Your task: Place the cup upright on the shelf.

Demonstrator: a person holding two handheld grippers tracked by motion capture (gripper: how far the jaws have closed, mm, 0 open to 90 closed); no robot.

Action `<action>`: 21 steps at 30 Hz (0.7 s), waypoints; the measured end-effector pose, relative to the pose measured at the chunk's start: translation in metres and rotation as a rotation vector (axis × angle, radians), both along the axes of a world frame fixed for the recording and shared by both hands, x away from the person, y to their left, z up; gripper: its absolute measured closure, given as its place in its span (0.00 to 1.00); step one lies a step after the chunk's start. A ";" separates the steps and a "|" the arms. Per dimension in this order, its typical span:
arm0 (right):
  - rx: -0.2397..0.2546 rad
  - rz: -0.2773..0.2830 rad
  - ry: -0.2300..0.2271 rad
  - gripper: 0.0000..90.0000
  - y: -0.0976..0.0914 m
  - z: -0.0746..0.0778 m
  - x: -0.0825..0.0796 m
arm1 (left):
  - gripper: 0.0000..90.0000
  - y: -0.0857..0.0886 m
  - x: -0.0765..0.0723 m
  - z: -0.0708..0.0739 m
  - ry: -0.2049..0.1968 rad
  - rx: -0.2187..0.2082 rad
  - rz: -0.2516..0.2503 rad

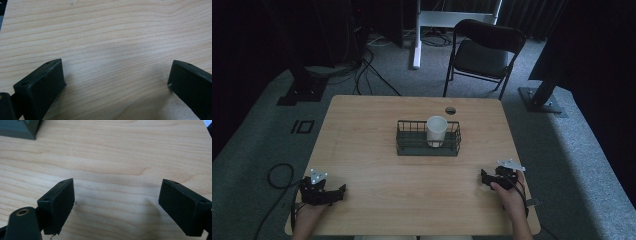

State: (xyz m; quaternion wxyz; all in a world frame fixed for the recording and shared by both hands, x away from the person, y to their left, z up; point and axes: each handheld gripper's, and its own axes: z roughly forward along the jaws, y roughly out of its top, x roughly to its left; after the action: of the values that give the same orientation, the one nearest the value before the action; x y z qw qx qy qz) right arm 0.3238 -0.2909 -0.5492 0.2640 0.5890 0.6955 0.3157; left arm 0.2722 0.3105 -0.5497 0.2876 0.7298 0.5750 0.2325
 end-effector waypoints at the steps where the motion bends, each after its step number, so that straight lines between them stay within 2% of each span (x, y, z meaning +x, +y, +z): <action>1: 0.005 -0.001 0.003 0.15 -0.001 -0.001 0.000 | 0.01 0.000 0.000 0.000 0.000 0.000 0.000; 6: 0.021 -0.003 0.034 0.15 -0.003 -0.002 -0.002 | 0.01 0.000 0.000 0.000 0.000 0.000 0.000; 9: 0.002 0.008 0.047 0.14 -0.006 -0.002 -0.004 | 0.01 0.000 0.000 0.000 0.000 0.000 0.000; 14: 0.000 0.007 0.037 0.14 -0.006 -0.003 -0.007 | 0.01 0.000 0.000 0.000 0.000 0.000 0.000; 21: 0.000 0.037 0.038 0.14 -0.007 -0.003 -0.010 | 0.01 0.000 0.000 0.000 0.000 0.000 0.000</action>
State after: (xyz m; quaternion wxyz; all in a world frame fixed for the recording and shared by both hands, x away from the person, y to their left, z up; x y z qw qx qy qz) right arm 0.3141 -0.2978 -0.5523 0.2449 0.5819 0.7112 0.3093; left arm 0.2721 0.3106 -0.5497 0.2877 0.7296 0.5752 0.2325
